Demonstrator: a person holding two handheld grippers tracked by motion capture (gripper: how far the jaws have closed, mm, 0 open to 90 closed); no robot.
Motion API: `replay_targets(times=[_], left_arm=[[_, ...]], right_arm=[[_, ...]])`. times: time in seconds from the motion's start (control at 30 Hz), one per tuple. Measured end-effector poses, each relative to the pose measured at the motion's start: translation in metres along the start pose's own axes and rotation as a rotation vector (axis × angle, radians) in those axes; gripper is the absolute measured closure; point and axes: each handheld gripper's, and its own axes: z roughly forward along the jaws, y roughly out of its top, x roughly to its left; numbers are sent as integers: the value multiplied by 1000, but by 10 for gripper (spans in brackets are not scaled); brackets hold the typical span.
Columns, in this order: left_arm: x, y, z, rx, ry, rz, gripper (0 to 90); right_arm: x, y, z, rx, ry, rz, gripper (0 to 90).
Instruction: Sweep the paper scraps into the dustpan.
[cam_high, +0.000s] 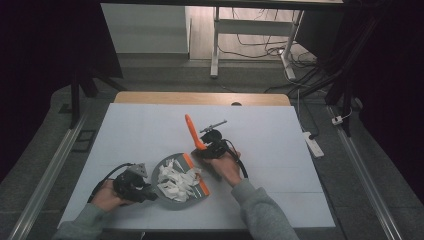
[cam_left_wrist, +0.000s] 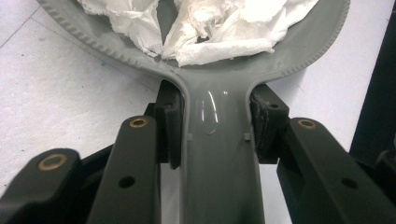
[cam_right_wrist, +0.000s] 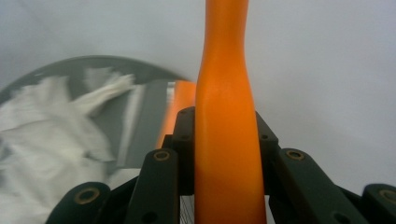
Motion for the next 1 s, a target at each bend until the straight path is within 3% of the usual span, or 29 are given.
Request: replay_targets(times=[0.23,0.37,0.5,0.77,1.0], left_arm=[[0,0,0,4,1,-2,614],[0,0,1,0,-1,-2,614],[1,-1,1,-4,-3,-6,614],[1,-1,1,-6,-4,-8,614],[1,-1,1,-6,-1,-10,615]], right_arm=[[41,2,2,-13,82,-85,705],[47,5,-6,-52,98,-94,704],[35,6,-17,-97,54,-75,704],[8,3,-31,-120,-30,-40,704],[-21,1,-33,-104,-150,-24,704]])
